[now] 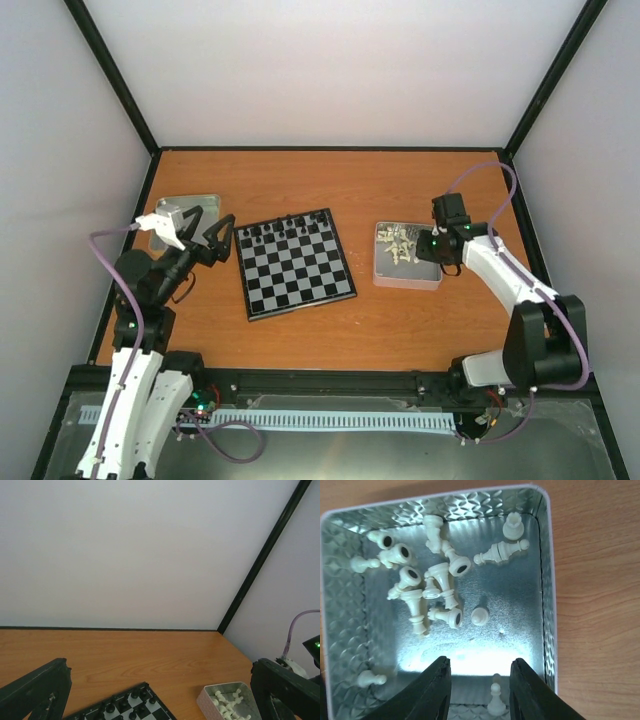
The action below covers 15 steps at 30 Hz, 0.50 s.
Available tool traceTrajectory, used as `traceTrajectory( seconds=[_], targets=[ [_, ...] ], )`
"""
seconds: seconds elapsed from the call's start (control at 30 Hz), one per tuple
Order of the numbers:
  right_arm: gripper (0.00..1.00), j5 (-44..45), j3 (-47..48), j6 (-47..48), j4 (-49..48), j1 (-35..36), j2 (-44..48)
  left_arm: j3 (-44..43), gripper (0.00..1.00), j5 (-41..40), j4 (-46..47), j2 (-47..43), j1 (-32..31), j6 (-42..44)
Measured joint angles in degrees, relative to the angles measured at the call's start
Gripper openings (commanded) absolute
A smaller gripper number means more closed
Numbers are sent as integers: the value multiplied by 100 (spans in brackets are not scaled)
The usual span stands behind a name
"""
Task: Set up the chess pieces on the board
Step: Pick up the chess piece from the storage box.
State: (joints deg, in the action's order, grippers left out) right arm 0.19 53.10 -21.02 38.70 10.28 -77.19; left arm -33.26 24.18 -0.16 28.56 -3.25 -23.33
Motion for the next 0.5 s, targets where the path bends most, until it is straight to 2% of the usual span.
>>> traceTrajectory(
  seconds=[0.17, 0.4, 0.5],
  targets=[
    [31, 46, 2, 59, -232, 31, -632, 0, 100, -70, 48, 295, 2, 9],
    [32, 9, 212, 214, -446, 120, -1460, 0, 100, -83, 39, 352, 2, 35],
    [27, 28, 367, 275, -516, 142, -1784, 0, 100, -101, 33, 369, 2, 57]
  ],
)
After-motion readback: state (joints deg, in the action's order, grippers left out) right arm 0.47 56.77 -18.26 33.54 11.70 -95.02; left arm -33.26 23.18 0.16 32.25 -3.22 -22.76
